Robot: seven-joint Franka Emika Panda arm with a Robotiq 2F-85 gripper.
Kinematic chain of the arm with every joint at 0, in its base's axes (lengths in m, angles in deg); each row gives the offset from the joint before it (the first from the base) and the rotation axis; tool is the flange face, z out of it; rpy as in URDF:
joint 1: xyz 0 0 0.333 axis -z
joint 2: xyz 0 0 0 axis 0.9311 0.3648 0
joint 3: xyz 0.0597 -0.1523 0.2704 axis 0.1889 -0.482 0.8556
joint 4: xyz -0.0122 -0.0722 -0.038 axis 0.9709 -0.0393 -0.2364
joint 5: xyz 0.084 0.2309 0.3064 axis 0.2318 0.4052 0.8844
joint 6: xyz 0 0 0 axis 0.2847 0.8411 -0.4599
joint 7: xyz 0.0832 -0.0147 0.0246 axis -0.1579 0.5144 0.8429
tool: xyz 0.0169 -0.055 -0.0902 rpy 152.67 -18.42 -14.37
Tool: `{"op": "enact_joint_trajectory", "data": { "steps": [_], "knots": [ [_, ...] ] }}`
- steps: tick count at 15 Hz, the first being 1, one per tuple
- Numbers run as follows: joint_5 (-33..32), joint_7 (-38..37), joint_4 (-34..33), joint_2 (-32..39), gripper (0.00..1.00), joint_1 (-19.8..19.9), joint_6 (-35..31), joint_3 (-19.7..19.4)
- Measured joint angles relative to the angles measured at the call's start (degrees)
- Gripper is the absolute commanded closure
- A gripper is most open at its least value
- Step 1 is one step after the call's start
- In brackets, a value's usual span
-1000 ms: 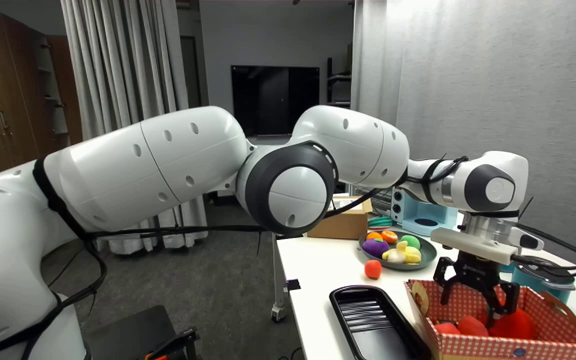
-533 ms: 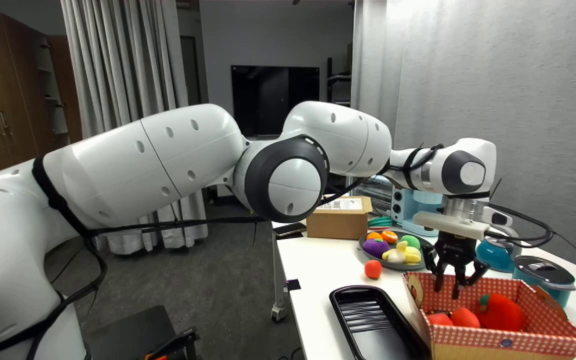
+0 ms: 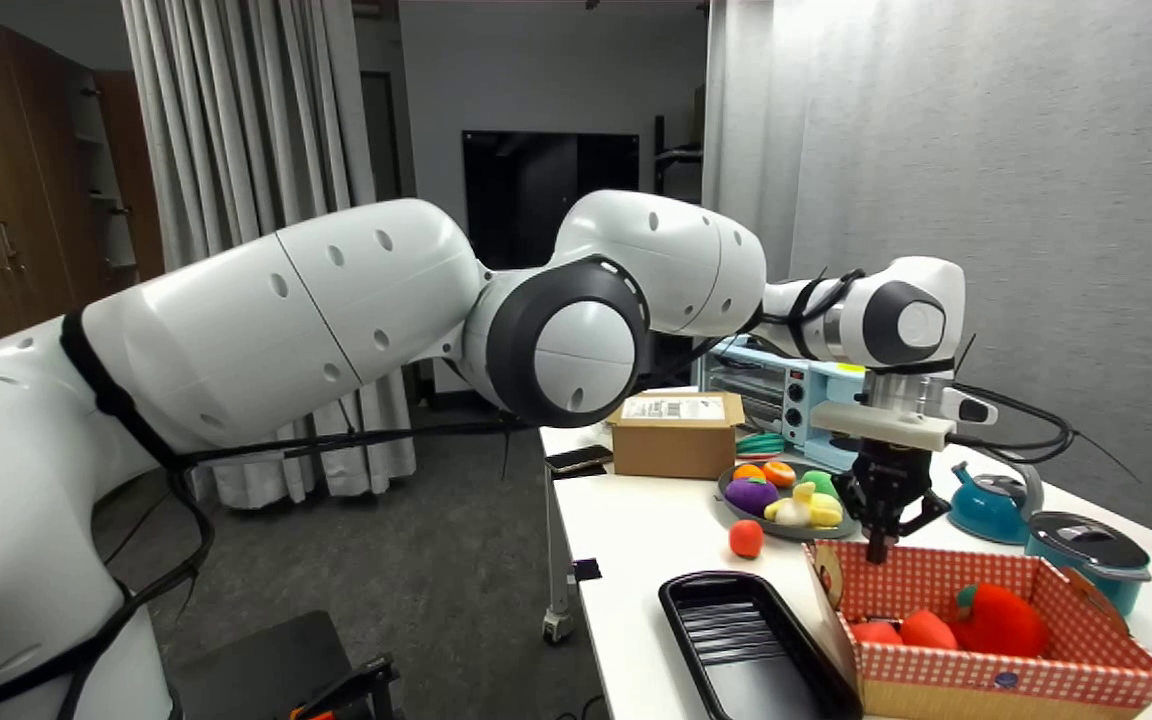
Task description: Move the box to the left
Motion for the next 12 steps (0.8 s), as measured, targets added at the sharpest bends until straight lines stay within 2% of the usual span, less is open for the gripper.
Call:
{"op": "enact_joint_trajectory", "data": {
  "steps": [12],
  "knots": [
    [-0.1,-1.3,0.0,-2.1,1.00,-0.2,0.0,1.1]
  ]
}}
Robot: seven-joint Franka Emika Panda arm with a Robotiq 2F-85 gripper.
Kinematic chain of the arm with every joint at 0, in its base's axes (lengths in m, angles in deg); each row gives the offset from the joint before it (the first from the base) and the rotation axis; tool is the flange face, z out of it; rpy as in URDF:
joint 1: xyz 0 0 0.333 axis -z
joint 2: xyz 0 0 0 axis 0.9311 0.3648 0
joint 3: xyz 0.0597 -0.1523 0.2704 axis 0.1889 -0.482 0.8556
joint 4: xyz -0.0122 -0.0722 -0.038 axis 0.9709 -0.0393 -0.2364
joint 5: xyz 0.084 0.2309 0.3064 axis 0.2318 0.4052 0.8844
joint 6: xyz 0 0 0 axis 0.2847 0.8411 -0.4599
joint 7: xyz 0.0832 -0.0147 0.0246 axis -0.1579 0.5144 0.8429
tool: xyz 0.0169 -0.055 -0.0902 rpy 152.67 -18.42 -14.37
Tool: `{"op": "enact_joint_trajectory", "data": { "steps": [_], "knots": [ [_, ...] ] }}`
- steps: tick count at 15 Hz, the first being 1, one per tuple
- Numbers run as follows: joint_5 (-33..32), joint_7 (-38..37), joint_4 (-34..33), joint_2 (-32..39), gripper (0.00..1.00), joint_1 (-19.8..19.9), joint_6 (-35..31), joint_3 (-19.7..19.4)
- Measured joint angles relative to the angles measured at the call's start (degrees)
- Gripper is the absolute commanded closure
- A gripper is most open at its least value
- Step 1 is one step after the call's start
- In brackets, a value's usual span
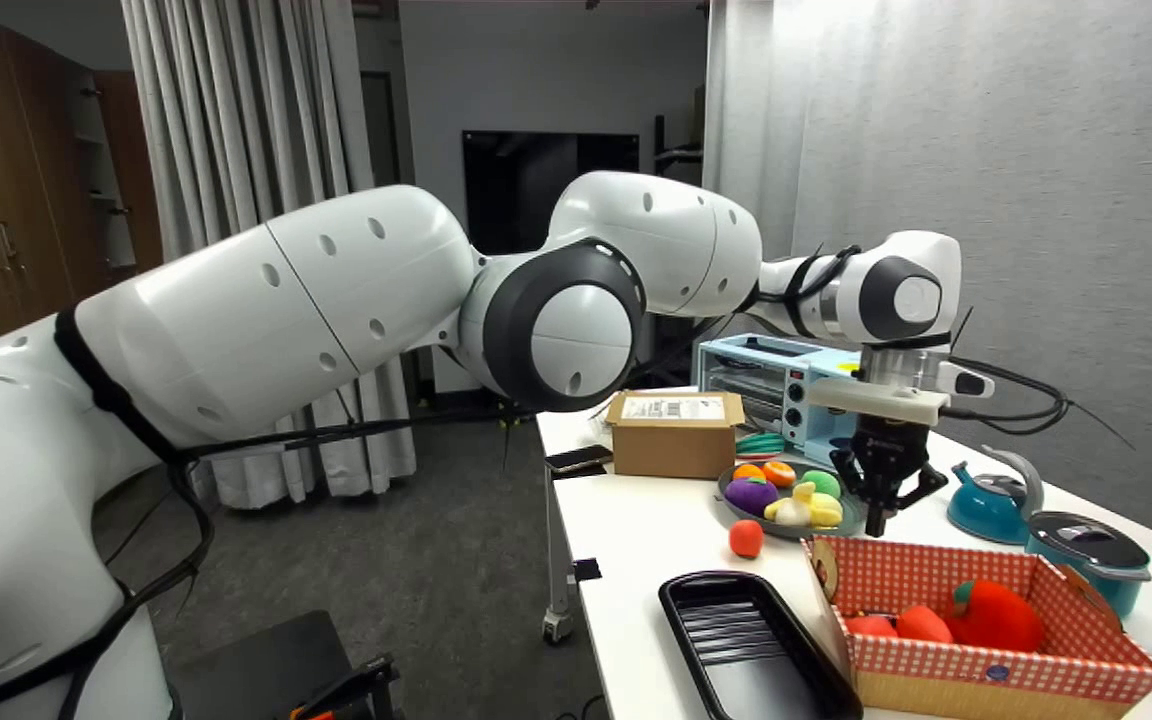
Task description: Move the box to the left
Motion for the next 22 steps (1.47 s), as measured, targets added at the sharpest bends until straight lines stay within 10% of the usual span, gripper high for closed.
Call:
{"op": "enact_joint_trajectory", "data": {
  "steps": [22],
  "knots": [
    [0.0,-6.6,14.7,-2.8,1.00,-3.5,-3.7,1.1]
  ]
}}
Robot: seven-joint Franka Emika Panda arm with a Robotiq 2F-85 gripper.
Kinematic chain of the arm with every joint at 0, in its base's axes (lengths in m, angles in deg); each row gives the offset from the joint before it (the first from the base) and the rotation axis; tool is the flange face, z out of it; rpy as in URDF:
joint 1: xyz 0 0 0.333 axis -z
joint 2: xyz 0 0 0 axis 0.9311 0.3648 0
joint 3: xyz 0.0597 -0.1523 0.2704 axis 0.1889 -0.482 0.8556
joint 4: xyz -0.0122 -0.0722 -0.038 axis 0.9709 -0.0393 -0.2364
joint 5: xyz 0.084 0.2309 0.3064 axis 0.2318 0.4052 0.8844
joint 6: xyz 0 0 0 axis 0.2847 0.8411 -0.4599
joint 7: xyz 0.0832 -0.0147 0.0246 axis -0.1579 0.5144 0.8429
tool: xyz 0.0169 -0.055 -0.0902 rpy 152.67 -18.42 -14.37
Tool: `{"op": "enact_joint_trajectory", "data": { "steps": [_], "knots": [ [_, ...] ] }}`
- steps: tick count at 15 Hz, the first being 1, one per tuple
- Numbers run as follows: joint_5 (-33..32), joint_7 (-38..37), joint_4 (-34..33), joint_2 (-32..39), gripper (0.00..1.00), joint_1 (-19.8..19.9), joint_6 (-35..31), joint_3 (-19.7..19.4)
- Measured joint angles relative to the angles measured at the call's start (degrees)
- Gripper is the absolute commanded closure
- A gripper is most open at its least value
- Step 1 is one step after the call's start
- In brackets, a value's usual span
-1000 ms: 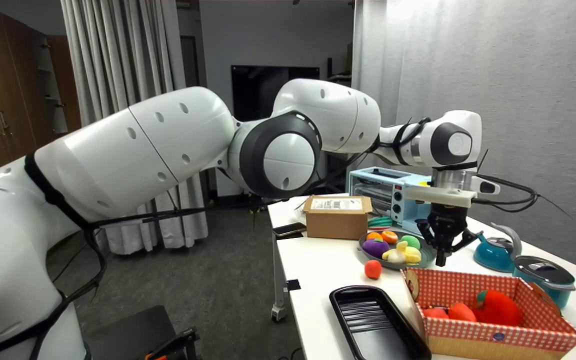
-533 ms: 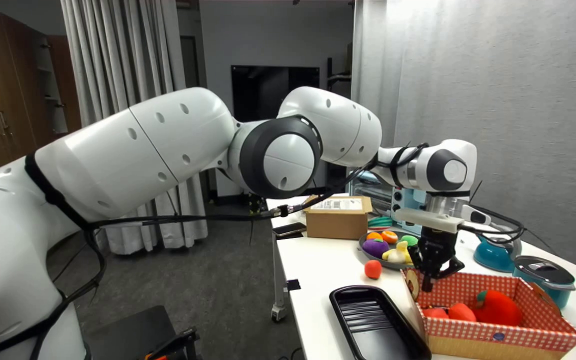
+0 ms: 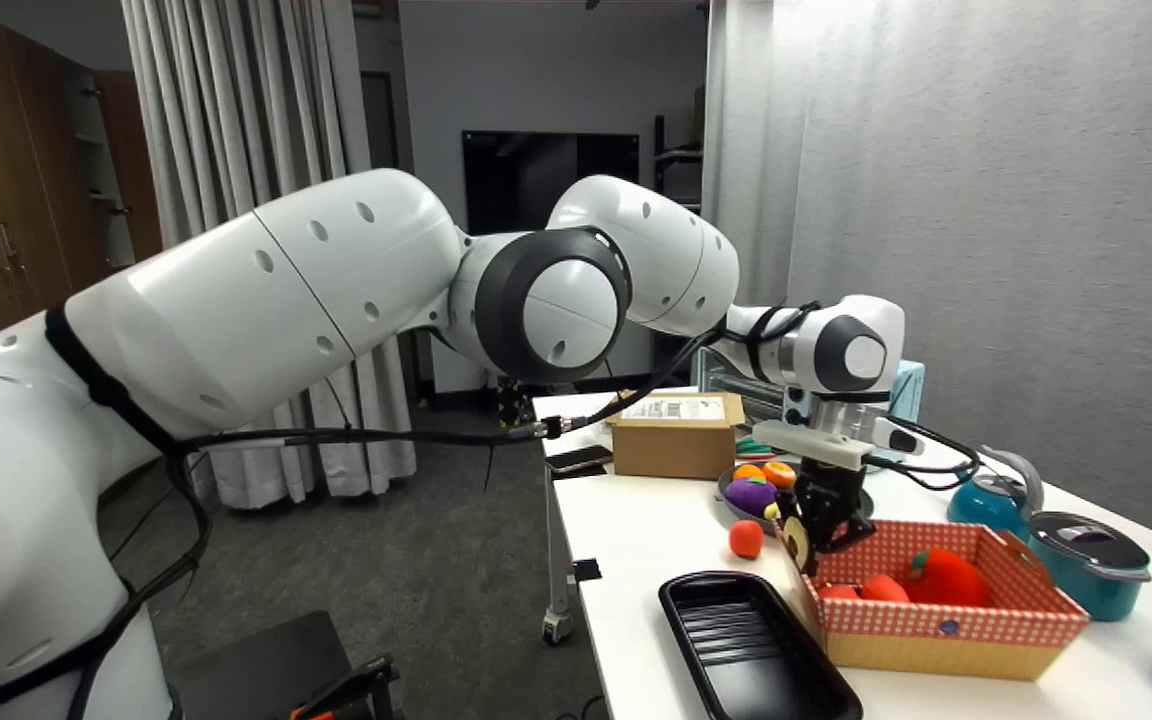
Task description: Move the box to the left
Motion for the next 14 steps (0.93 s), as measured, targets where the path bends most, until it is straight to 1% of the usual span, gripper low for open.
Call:
{"op": "enact_joint_trajectory", "data": {
  "steps": [6,11,14],
  "knots": [
    [0.2,-0.2,2.6,-2.4,1.00,-2.6,-0.6,3.4],
    [0.2,-0.2,4.5,-4.1,1.00,-2.9,-1.7,5.0],
    [0.2,0.0,6.9,-5.7,1.00,-2.9,-2.5,5.9]
  ]
}}
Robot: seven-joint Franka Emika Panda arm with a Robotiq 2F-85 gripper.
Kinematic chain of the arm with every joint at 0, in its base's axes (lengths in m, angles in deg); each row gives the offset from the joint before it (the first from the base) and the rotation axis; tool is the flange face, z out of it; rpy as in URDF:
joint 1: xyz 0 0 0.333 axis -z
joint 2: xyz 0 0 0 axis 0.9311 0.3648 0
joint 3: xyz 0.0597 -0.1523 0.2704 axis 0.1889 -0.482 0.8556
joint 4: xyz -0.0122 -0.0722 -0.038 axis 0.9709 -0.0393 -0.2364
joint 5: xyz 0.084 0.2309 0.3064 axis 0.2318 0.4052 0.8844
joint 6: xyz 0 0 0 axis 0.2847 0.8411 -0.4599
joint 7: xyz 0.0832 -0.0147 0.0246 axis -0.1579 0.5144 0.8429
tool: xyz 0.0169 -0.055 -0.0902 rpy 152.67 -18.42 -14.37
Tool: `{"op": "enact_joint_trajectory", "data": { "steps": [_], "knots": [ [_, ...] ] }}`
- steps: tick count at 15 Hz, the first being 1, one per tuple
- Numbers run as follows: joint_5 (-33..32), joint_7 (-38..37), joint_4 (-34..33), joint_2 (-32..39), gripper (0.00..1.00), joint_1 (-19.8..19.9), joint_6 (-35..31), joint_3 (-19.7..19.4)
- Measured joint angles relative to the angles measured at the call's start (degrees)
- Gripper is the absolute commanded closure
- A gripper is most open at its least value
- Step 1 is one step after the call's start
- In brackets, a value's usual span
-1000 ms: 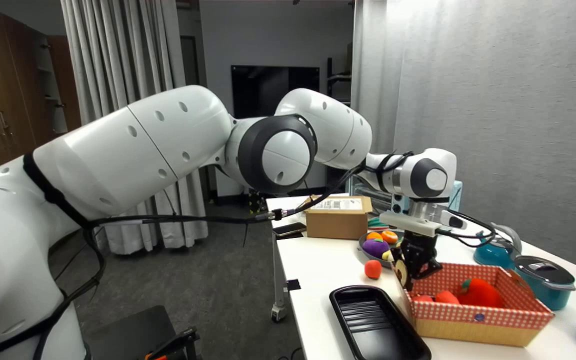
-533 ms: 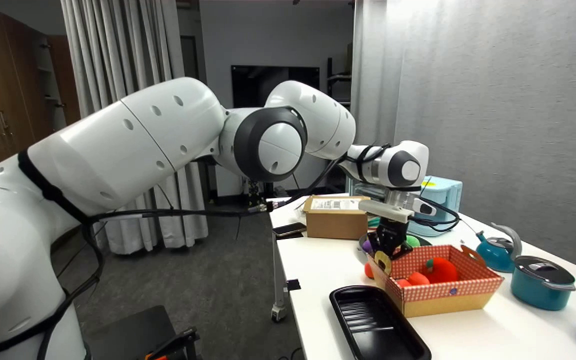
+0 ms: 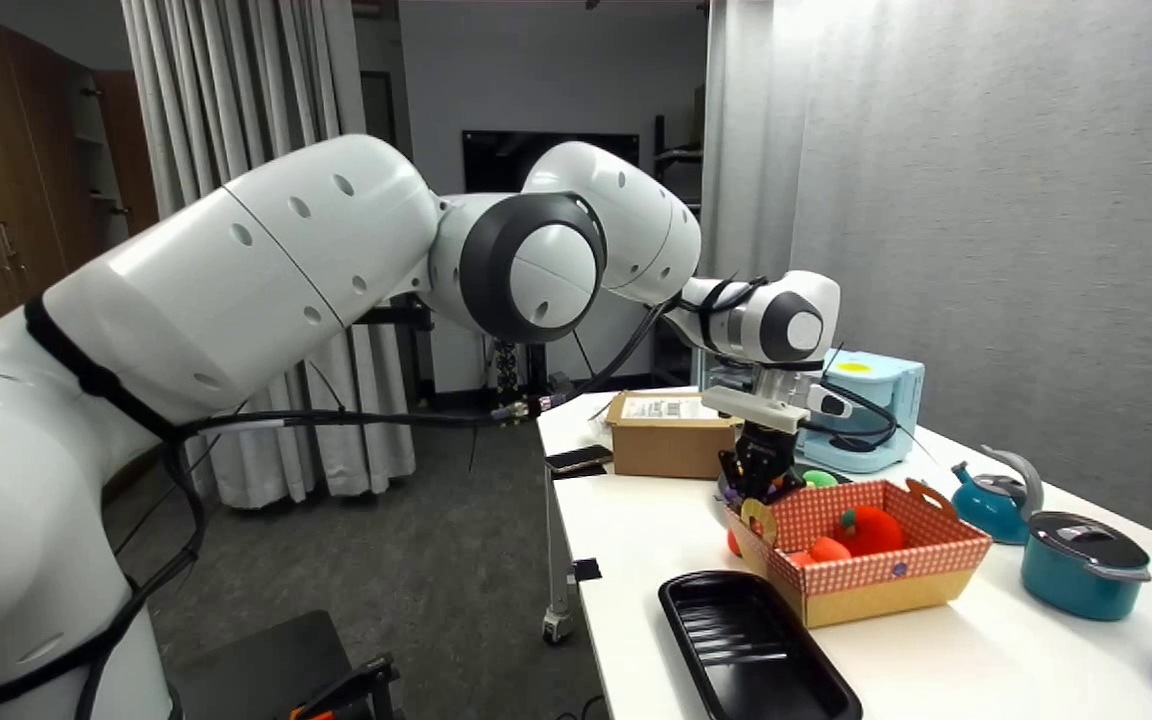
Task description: Move the box to the left
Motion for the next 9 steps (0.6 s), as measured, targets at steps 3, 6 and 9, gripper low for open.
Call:
{"op": "enact_joint_trajectory", "data": {
  "steps": [3,6,9],
  "knots": [
    [0.3,0.2,4.8,-2.5,1.00,-0.1,-0.1,1.2],
    [1.7,0.2,10.9,-6.1,1.00,-0.5,-0.1,1.7],
    [2.8,0.0,16.4,-9.6,1.00,-0.5,-0.1,1.6]
  ]
}}
